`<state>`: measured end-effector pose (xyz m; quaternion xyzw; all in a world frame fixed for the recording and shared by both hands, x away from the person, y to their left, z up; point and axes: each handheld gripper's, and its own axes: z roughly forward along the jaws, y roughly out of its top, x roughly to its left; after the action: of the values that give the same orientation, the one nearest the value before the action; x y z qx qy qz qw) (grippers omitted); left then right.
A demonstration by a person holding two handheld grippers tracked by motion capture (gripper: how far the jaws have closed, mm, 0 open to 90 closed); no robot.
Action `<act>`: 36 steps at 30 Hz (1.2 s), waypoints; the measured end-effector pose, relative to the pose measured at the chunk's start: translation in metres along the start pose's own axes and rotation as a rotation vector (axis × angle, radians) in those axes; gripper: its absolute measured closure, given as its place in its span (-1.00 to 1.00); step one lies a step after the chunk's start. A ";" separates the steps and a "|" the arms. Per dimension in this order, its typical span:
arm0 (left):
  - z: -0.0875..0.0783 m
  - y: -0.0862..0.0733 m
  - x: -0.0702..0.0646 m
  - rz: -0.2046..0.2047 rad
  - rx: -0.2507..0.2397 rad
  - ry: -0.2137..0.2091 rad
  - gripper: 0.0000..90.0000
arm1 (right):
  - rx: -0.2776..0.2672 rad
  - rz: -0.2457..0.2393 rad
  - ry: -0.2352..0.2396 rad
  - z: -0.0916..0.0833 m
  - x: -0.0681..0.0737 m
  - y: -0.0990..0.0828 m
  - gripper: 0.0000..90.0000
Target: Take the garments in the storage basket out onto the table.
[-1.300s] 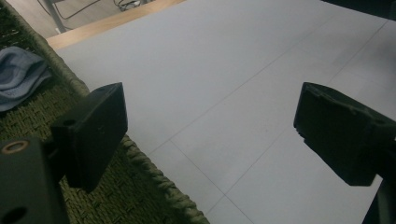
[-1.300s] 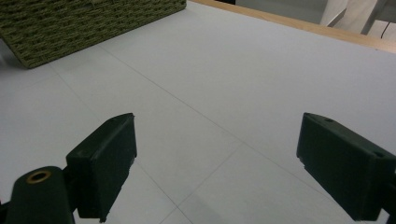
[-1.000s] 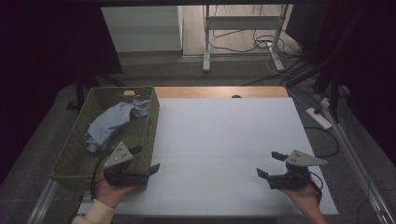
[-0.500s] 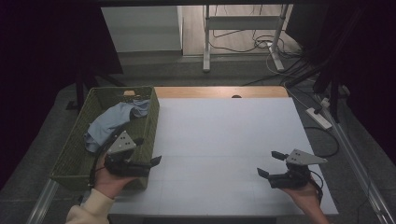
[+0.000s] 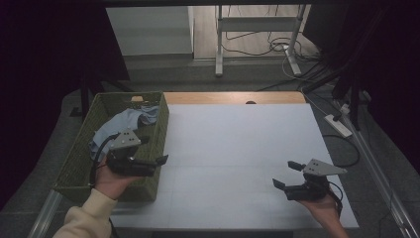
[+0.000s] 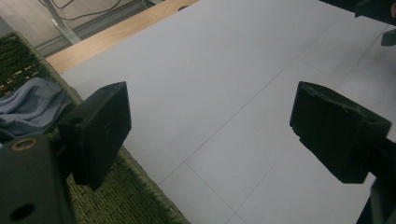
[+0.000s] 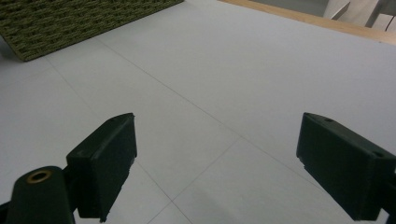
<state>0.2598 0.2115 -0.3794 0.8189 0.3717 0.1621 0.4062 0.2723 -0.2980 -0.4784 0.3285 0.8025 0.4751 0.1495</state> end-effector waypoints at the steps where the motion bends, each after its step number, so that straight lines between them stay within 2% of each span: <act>1: 0.000 0.003 0.002 0.001 0.001 0.003 -0.70 | -0.002 0.001 0.001 0.000 0.000 0.000 -0.73; 8: 0.001 0.010 0.008 0.010 0.007 0.007 -0.70 | -0.001 0.004 0.001 0.001 -0.001 -0.001 -0.73; 16: 0.002 0.016 0.017 -0.006 0.012 0.004 -0.69 | 0.008 0.003 -0.001 0.002 -0.002 -0.002 -0.73; 36: 0.003 0.026 0.045 -0.037 0.029 0.050 -0.67 | 0.019 -0.005 -0.003 0.004 -0.002 -0.003 -0.73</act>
<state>0.3043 0.2329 -0.3620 0.8132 0.3991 0.1696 0.3880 0.2749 -0.2978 -0.4830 0.3286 0.8076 0.4665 0.1491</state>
